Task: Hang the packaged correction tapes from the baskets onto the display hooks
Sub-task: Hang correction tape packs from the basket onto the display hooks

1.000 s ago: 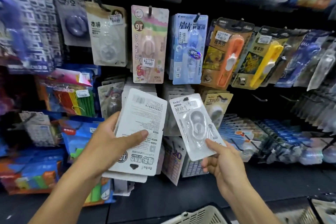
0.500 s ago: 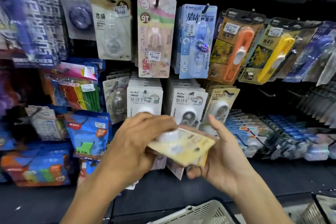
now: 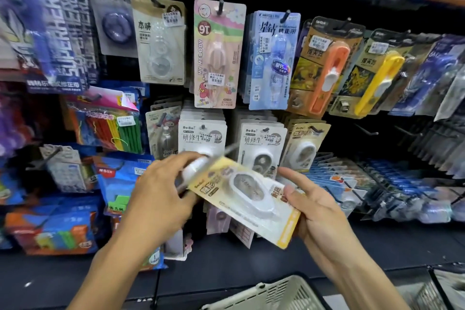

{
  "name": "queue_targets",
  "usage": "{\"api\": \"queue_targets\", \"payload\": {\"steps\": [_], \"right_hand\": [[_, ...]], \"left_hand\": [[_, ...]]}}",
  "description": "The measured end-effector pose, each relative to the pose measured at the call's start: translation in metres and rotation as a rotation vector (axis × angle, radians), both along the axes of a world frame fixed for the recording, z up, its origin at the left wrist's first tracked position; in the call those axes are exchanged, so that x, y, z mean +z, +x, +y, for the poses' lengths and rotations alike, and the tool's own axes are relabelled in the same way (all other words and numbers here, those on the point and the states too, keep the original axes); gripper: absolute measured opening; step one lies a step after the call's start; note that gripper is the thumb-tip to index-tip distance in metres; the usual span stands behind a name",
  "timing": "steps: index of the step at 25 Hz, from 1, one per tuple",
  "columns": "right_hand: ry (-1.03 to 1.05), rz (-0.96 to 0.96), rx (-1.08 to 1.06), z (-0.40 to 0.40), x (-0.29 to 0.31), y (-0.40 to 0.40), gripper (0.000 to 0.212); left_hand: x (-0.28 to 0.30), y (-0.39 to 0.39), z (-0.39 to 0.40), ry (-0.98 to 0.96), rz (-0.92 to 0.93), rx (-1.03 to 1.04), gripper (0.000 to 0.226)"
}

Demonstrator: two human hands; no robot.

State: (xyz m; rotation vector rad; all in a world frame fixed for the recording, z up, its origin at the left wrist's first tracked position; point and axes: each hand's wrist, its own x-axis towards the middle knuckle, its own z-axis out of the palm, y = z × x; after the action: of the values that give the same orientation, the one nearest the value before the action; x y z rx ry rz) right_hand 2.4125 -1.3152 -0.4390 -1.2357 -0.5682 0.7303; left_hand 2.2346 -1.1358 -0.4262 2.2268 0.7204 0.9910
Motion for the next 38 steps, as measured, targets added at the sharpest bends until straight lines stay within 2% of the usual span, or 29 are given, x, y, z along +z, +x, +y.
{"api": "queue_targets", "payload": {"steps": [2,5,6,7,10,14,15,19,21,25,27,29,30,31,34,35,36,38], "right_hand": [[0.06,-0.02,-0.038,-0.003,0.001,0.003,0.04],[0.107,-0.028,-0.013,-0.001,-0.005,-0.004,0.033],[0.071,-0.047,0.012,0.001,-0.009,-0.009,0.031],[0.016,-0.075,0.043,0.003,-0.014,-0.012,0.029],[-0.078,-0.156,0.06,0.003,-0.026,-0.016,0.021],[0.06,-0.031,-0.335,-0.01,-0.031,0.021,0.018],[0.059,-0.023,-0.411,-0.014,-0.029,0.035,0.017],[-0.053,-0.072,-0.62,-0.032,-0.022,0.081,0.017],[-0.142,-0.122,-0.654,-0.04,-0.027,0.089,0.018],[-0.157,-0.196,-0.626,-0.05,-0.031,0.085,0.017],[-0.143,-0.133,-0.602,-0.048,-0.027,0.083,0.009],[-0.17,0.005,-0.545,-0.043,-0.026,0.078,0.032],[-0.208,-0.027,-0.502,-0.041,-0.027,0.072,0.042],[-0.236,-0.142,-0.435,-0.038,-0.028,0.062,0.048],[-0.257,-0.568,-0.062,-0.023,-0.031,0.02,0.069],[-0.246,-0.665,-0.021,-0.015,-0.031,0.014,0.068],[-0.185,-0.707,-0.042,-0.008,-0.03,0.014,0.058],[-0.051,-0.594,-0.221,-0.003,-0.025,0.027,0.03]], "left_hand": [[-0.003,0.001,0.009,-0.292,-0.113,0.095,0.038],[-0.003,0.01,0.0,-0.904,-0.355,-0.072,0.017],[0.0,0.014,-0.009,-1.01,-0.382,-0.143,0.012],[-0.001,0.019,-0.018,-1.04,-0.392,-0.201,0.017],[-0.002,0.033,-0.036,-0.981,-0.413,-0.264,0.023],[-0.001,0.045,-0.038,-0.957,-0.441,-0.238,0.013],[-0.002,0.046,-0.037,-0.951,-0.431,-0.23,0.018],[-0.002,0.05,-0.033,-1.071,-0.405,-0.155,0.016],[-0.003,0.052,-0.032,-1.076,-0.374,-0.146,0.015],[-0.004,0.056,-0.034,-1.042,-0.356,-0.139,0.014],[-0.004,0.056,-0.033,-1.031,-0.352,-0.132,0.015],[-0.005,0.058,-0.033,-1.011,-0.348,-0.119,0.018],[-0.005,0.061,-0.033,-1.0,-0.335,-0.121,0.021],[-0.003,0.066,-0.035,-0.982,-0.302,-0.133,0.022],[0.004,0.086,-0.048,-0.849,-0.167,-0.269,0.023],[0.008,0.091,-0.053,-0.802,-0.136,-0.368,0.029],[0.011,0.094,-0.056,-0.765,-0.097,-0.499,0.039],[0.013,0.095,-0.058,-0.755,-0.017,-0.702,0.061]]}}
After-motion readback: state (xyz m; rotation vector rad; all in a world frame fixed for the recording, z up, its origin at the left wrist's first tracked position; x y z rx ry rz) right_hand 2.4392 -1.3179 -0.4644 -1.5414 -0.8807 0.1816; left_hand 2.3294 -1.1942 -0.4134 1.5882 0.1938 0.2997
